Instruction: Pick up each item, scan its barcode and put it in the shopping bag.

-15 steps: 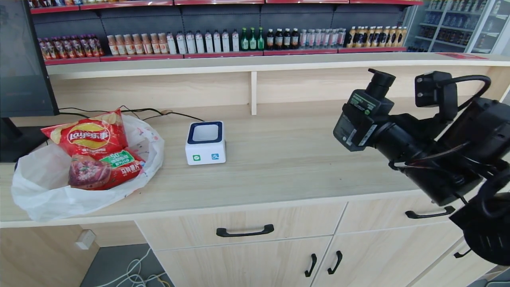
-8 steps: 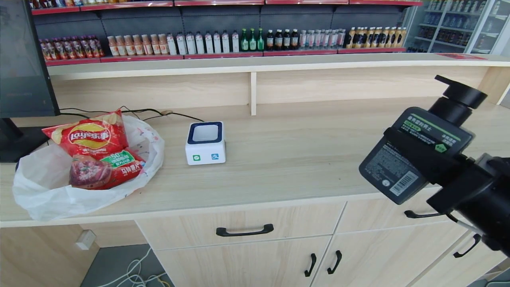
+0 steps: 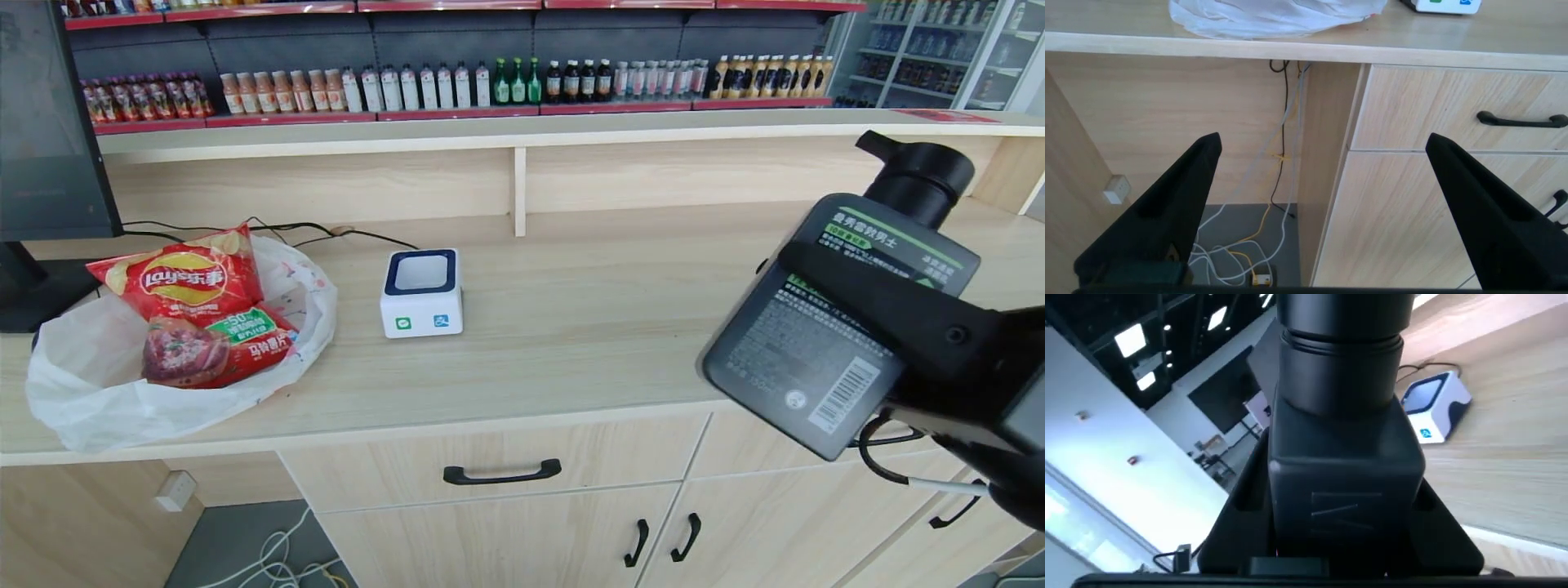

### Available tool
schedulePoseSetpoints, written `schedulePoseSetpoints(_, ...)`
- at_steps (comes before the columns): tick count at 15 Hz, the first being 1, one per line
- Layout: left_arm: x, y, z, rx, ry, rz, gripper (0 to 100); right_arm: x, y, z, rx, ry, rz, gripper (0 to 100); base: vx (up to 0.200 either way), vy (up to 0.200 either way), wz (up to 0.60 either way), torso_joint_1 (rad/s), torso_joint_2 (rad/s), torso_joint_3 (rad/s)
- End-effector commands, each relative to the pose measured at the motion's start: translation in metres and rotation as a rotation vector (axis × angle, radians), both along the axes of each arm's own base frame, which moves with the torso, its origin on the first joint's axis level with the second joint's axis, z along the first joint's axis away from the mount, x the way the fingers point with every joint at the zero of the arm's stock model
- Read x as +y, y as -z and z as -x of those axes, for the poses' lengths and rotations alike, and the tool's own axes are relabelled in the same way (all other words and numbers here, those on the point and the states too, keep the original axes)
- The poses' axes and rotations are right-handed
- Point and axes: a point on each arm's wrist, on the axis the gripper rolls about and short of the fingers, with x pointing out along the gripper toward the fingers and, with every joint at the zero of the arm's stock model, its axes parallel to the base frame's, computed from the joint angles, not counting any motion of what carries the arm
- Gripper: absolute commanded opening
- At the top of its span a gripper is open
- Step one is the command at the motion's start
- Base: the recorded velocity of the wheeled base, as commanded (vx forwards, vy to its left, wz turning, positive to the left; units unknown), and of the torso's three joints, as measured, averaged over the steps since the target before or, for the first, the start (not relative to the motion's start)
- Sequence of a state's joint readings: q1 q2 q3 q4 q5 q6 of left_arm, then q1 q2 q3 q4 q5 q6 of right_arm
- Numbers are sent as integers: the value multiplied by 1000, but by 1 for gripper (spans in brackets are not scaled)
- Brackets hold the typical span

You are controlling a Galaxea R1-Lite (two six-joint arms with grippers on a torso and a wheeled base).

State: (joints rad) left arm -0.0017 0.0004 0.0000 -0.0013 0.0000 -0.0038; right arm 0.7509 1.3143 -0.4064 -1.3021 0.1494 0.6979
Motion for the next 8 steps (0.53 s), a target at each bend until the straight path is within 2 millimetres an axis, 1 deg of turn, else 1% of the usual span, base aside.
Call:
schedulePoseSetpoints(1,0,0,0,-1,0,1,100,12,13,-7,14,-77,24,0,0,0,0,0,0,0)
schedulePoseSetpoints(3,0,0,0,-1,0,1,100,21,19,-9,-11,-132,13,0,0,0,0,0,0,0)
schedulePoseSetpoints(6,0,0,0,-1,0,1,100,37,27,-13,-23,-166,3,0,0,0,0,0,0,0)
schedulePoseSetpoints(8,0,0,0,-1,0,1,100,43,24,-7,-31,-207,-9,0,0,0,0,0,0,0)
